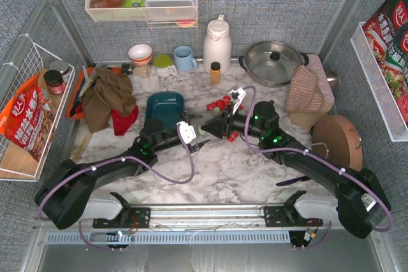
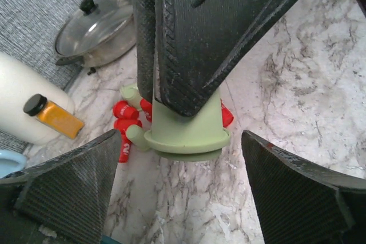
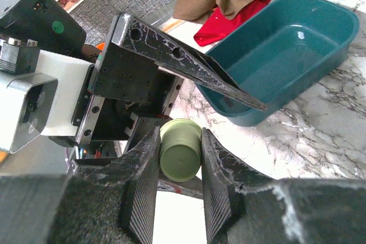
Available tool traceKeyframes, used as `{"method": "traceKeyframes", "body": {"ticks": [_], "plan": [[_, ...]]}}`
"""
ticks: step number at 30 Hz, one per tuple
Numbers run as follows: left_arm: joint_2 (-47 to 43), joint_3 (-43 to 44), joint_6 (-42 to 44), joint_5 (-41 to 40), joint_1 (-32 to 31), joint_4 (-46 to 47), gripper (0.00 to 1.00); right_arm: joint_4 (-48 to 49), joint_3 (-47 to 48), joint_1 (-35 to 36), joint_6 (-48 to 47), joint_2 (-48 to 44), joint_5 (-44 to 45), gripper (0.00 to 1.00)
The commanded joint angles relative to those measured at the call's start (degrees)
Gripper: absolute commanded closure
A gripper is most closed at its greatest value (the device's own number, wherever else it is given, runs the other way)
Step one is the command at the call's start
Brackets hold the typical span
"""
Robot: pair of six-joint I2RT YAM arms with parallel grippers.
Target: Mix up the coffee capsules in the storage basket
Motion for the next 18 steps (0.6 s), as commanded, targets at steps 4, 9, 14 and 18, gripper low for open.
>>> {"method": "traceKeyframes", "body": {"ticks": [4,9,14,18], "plan": [[0.1,-1.8,0.0,0.7,-0.3,9.8,0.12,1.4,0.0,0.1,-1.8,-1.5,0.4,1.0],[-0.1,-2.0,-1.5,2.8,-1.3,10.6,0.17,0.3,-0.2,0.1,-2.9,-2.1,3.9,1.0],[0.2,-2.3,-3.2,3.0,-1.8,13.4,0.27,-1.1,0.4,0.1,-3.2,-0.7,5.0,1.0],[-0.2,-2.4,-4.0,1.4,-1.9,14.5,0.27,-0.7,0.4,0.1,-2.8,0.1,4.5,1.0]]}}
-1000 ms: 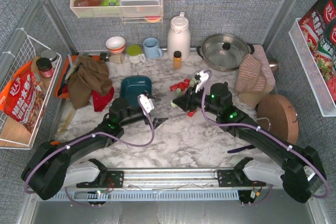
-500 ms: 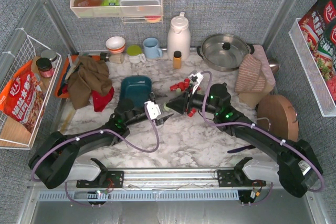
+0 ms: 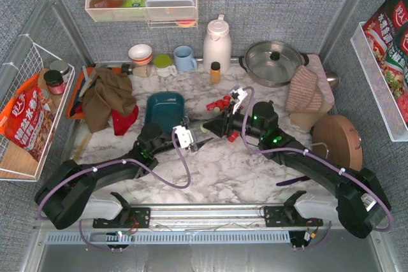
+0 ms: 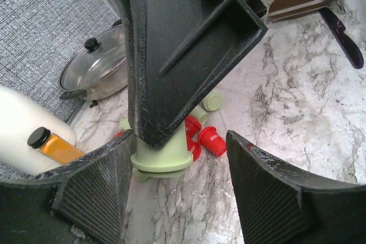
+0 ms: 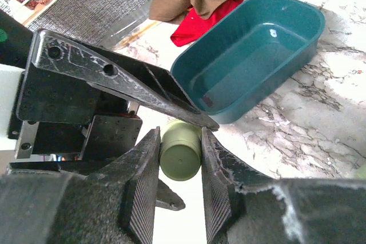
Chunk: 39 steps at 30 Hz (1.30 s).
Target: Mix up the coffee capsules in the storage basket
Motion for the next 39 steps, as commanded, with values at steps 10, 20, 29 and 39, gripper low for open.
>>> {"method": "traceKeyframes", "body": {"ticks": [10,20,29,39], "plan": [[0.0,0.1,-2.2,-1.0,-0.3,4.7,0.54,1.5,0.6,0.1,0.4,0.6,-0.1,1.0],[0.8,1.7,-4.2,-10.1,-0.3,0.7,0.66,-1.7,0.6,0.0,-0.7,-1.6,4.8,0.61],[4.0,5.3,-11.7,-27.1,3.1,-4.1,0.72,-17.3,-0.3,-0.9,-3.1,-7.8,41.9,0.53],[14.4,18.5,-27.8,-41.3,14.5,-27.4,0.7,-31.8,1.2,-11.0,10.8,4.7,54.8,0.49]]}}
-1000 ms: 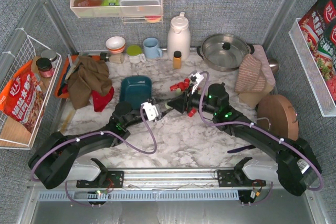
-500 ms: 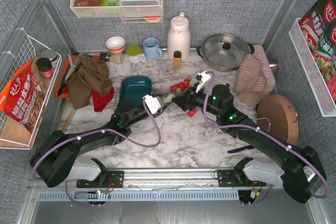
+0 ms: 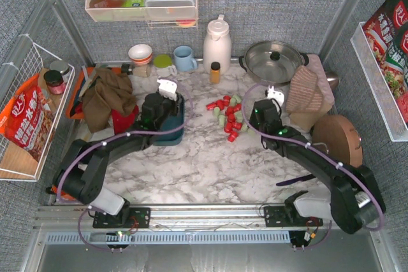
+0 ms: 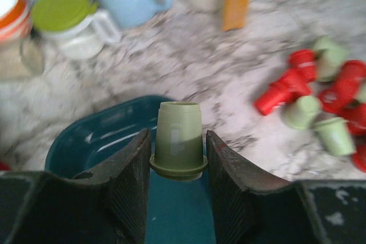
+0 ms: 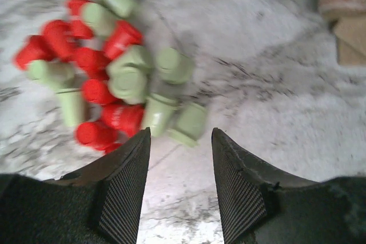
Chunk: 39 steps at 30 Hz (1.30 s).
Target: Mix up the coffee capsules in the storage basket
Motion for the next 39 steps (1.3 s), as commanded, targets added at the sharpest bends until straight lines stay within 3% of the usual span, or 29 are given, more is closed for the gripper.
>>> {"method": "traceKeyframes", "body": {"ticks": [1,9,16,24,30,39], "plan": [[4.8,4.6,-9.3,-4.1,3.7,-12.3,0.7,-4.8,0.2,-4.6,8.5,4.9,1.6,0.49],[11.1,9.8,-12.4,-1.9,6.7,-19.1,0.65,-4.6,1.4,-9.8,12.5,13.0,-7.2,0.49],[11.0,9.6,-12.5,-0.3,7.1,-17.8,0.39,-0.4,1.4,-10.7,11.8,17.5,-13.7,0.49],[5.2,6.6,-9.1,2.6,7.0,-13.0,0.17,-1.0,0.6,-10.8,12.0,14.2,-11.8,0.49],[0.1,3.3,-6.3,4.6,7.0,-7.3,0.15,3.6,0.3,-10.4,11.5,14.4,-16.9,0.49],[-3.0,0.7,-3.7,5.4,6.3,-3.7,0.13,-1.4,4.8,-10.3,12.3,22.9,-19.5,0.52]]}}
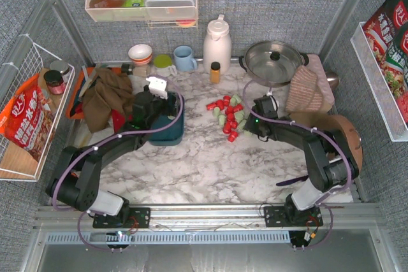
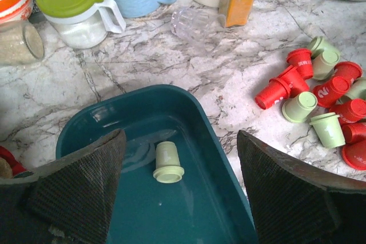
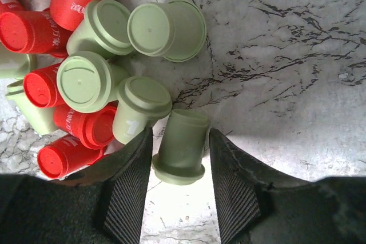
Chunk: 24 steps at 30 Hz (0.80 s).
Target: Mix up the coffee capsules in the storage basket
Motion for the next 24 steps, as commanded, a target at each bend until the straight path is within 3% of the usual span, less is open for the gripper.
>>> {"method": "traceKeyframes", "body": {"ticks": [1,6,13,17,20,24], "plan": [[-0.7,0.3,1.9,0.7,-0.5,3.0,0.13,-2.9,1.5,0.1,0.8,1.2,-0.1,0.53],[-0.8,0.0,2.7,1.3,-1.3,3.3,0.12,-3.6,1.6,0.0,0.5,0.9,0.0,0.65],[-0.8,-1.3,8.2,11.3,-3.3,5.4,0.11,-2.5,1.6,0.1,-0.3,-1.1,-4.2,0.78],[-2.0,-4.9,17.7,23.8,-6.5,8.9,0.1,5.7,-1.7,0.9,-0.3,-7.6,-11.3,0.82],[-2.4,-8.4,23.4,31.4,-9.5,11.8,0.01,12.8,-3.8,3.9,-2.4,-13.2,-16.4,0.82],[-1.3,-9.3,24.7,35.8,-12.6,12.7,0.01,22.8,-6.6,9.5,-5.9,-18.8,-21.4,0.82]]}}
